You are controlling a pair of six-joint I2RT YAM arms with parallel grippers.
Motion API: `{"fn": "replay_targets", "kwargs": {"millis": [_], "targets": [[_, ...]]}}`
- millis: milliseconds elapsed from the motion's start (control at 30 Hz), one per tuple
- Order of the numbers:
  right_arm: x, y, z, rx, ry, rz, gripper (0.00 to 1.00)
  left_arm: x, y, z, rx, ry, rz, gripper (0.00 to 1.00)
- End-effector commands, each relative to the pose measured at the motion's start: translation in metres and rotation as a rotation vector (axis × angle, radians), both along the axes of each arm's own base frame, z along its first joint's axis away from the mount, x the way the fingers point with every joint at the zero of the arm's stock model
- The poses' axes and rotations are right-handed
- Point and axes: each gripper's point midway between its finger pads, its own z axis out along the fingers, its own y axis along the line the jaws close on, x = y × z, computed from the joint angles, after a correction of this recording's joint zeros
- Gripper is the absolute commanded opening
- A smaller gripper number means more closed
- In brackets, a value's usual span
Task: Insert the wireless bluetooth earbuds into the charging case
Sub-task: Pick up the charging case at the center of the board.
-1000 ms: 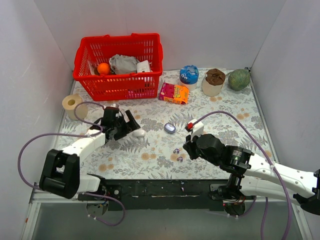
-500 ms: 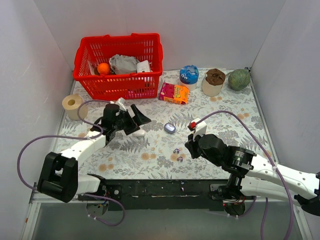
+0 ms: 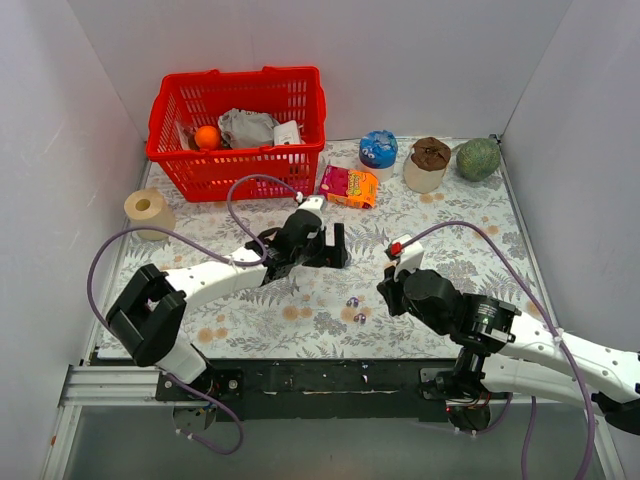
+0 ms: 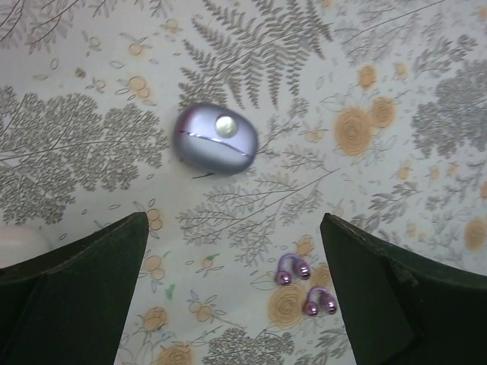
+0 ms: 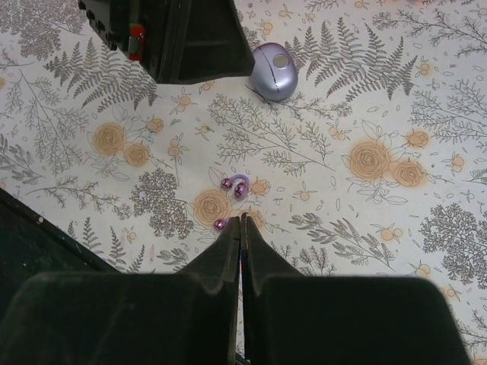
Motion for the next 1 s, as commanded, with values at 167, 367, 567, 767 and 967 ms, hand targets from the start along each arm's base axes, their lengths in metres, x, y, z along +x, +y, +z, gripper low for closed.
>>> {"fn": "replay_targets", "kwargs": {"millis": [167,367,567,767,967], "targets": [[0.006,-0.006,0.014,0.044,-0.029,-0.053,0.05,0.016,0.002,-0.029,0.137,0.029,-0.043,0.98],[0.008,-0.012,-0.007,-0.038,0.010,-0.094,0.02,0.022,0.013,-0.041,0.143,0.041,0.056,0.98],[0.040,0.003,-0.030,-0.036,0.062,-0.123,0.01,0.000,0.039,0.003,-0.011,-0.017,0.155,0.97],[0.091,0.027,-0.060,0.033,0.184,-0.115,0.01,-0.037,0.055,0.034,-0.138,-0.055,0.115,0.95],[0.128,0.051,-0.087,0.002,0.252,-0.094,0.01,-0.054,0.070,0.045,-0.187,-0.068,0.132,0.95]]}}
